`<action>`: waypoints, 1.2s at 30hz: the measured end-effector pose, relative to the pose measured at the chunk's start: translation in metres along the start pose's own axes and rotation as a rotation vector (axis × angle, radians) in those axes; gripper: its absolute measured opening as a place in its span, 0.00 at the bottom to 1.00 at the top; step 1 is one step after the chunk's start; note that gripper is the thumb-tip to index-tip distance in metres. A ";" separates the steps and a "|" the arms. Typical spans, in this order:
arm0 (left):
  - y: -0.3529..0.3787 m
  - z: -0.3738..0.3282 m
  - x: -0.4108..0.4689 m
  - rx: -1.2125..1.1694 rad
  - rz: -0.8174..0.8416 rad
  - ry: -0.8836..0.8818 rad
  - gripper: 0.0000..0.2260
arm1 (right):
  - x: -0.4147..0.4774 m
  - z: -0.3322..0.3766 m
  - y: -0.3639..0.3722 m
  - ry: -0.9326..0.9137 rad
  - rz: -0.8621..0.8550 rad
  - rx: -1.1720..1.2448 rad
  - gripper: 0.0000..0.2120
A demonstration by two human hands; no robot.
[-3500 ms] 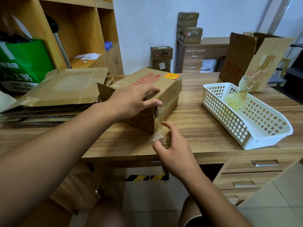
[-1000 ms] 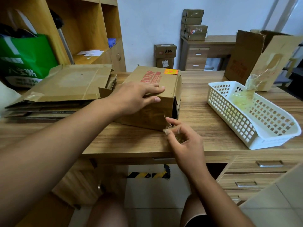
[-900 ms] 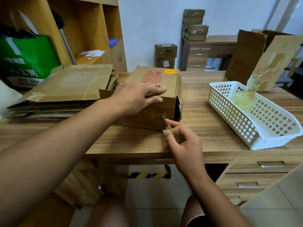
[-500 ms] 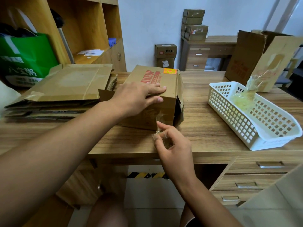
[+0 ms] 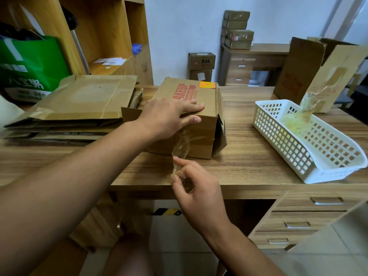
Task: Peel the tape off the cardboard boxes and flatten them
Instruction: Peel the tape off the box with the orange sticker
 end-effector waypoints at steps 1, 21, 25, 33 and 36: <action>0.000 -0.001 0.000 0.004 0.002 -0.001 0.21 | -0.001 0.001 0.001 -0.006 0.005 0.009 0.09; -0.017 -0.009 -0.005 0.085 0.095 -0.027 0.23 | 0.019 0.020 -0.024 0.029 0.062 0.178 0.06; -0.012 -0.005 -0.005 0.053 0.096 -0.022 0.22 | 0.032 0.012 -0.049 0.060 0.021 0.225 0.09; -0.012 -0.004 -0.006 0.055 0.101 -0.012 0.22 | 0.045 0.012 -0.075 0.046 0.031 0.058 0.05; -0.012 -0.004 -0.007 0.062 0.101 -0.014 0.22 | 0.048 0.010 -0.078 0.060 0.042 0.096 0.05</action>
Point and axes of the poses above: each hand's wrist, its own x-axis towards the middle knuckle, its own y-axis out of the palm, z = x × y, the point moved 1 cm from there along x, towards the middle knuckle, and after that the axes turned 4 degrees about -z, right-handed, at the moved point
